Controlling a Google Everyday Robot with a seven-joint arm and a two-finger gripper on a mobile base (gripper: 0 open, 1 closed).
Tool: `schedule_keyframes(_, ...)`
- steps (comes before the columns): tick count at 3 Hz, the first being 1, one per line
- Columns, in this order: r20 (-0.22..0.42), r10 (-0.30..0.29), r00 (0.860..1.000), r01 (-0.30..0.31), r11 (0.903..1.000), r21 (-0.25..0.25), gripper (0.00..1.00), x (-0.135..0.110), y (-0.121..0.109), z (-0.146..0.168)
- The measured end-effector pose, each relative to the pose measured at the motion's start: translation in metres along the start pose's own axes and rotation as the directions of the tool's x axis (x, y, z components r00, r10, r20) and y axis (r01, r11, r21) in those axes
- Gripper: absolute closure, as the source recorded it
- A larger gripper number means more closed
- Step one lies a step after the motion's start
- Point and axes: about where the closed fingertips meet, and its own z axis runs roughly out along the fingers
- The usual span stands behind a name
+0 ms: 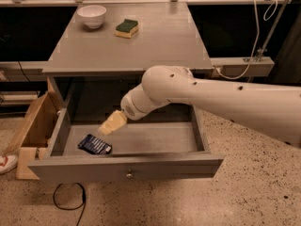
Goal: Pick rxbar blueberry from top drawer and place on counter
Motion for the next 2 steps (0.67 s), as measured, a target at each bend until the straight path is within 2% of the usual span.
schedule_keyframes(1,0.09,0.019,0.996,-0.018,0.9998,-0.006,0.0,-0.0264,0.009,0.0553)
schedule_keyframes(2,0.094,0.013,0.996,-0.012,0.9999,-0.006,0.0,-0.0275,0.0096,0.0562)
